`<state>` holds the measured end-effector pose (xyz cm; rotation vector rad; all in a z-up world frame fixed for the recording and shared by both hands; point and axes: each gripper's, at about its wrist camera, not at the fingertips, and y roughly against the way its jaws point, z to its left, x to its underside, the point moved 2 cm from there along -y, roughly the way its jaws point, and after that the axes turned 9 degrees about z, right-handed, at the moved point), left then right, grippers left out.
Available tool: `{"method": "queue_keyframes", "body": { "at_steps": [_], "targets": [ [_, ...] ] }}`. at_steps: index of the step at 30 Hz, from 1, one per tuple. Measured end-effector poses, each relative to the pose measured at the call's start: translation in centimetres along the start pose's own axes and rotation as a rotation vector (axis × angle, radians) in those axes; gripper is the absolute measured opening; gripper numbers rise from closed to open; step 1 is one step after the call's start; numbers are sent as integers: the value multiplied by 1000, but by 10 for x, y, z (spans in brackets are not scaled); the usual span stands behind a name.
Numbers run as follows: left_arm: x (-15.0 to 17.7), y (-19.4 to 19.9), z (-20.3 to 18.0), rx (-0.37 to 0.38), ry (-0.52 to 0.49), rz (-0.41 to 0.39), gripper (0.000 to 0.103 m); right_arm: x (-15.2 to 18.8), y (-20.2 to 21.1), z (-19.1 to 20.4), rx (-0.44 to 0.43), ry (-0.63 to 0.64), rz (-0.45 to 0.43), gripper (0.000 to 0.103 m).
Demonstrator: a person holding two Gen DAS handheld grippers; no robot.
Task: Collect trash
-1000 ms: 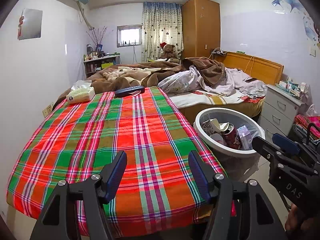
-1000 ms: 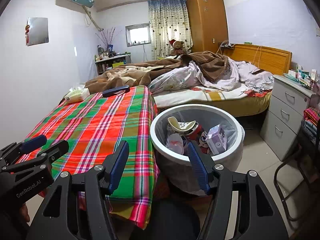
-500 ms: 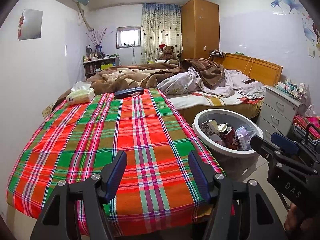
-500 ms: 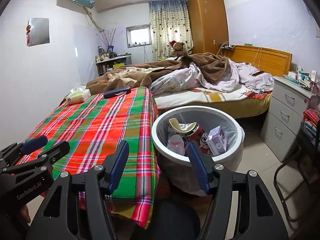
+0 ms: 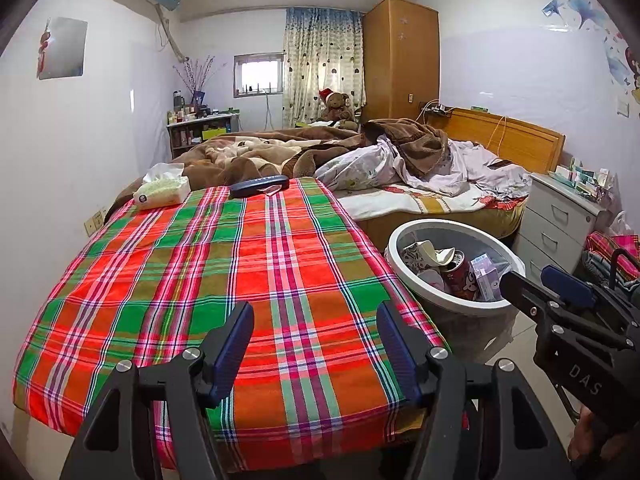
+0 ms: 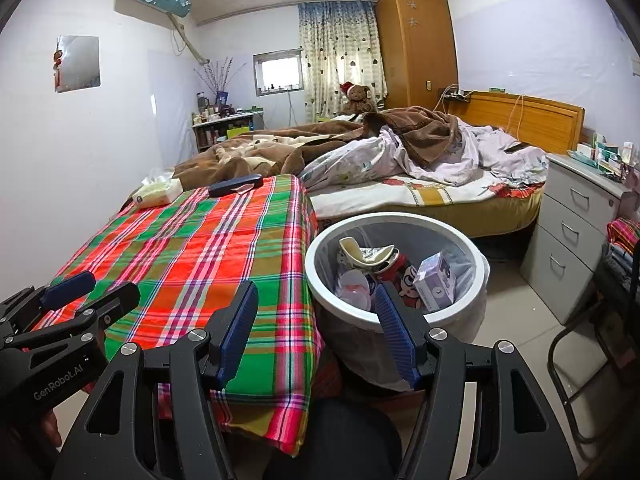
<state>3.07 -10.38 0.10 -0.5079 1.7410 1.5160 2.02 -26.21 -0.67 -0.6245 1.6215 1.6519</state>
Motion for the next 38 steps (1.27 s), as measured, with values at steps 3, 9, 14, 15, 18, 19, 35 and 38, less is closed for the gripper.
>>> {"method": "queue_keyframes", "body": {
  "at_steps": [3, 9, 14, 15, 18, 19, 35, 38],
  "targets": [
    [0, 0, 0, 1, 1, 0, 63, 0, 0, 0, 0, -2, 0, 62],
    [0, 0, -1, 1, 1, -1, 63, 0, 0, 0, 1, -2, 0, 62],
    [0, 0, -1, 0, -1, -1, 63, 0, 1, 0, 0, -3, 0, 62],
    [0, 0, 0, 1, 0, -1, 63, 0, 0, 0, -1, -3, 0, 62],
    [0, 0, -1, 1, 1, 0, 63, 0, 0, 0, -1, -2, 0, 62],
    [0, 1, -1, 1, 2, -1, 63, 0, 1, 0, -1, -2, 1, 62],
    [0, 0, 1, 9, -2, 2, 63, -1, 2, 2, -2, -1, -2, 62],
    [1, 0, 0, 9, -5, 1, 63, -1, 2, 2, -3, -1, -3, 62]
  ]
}}
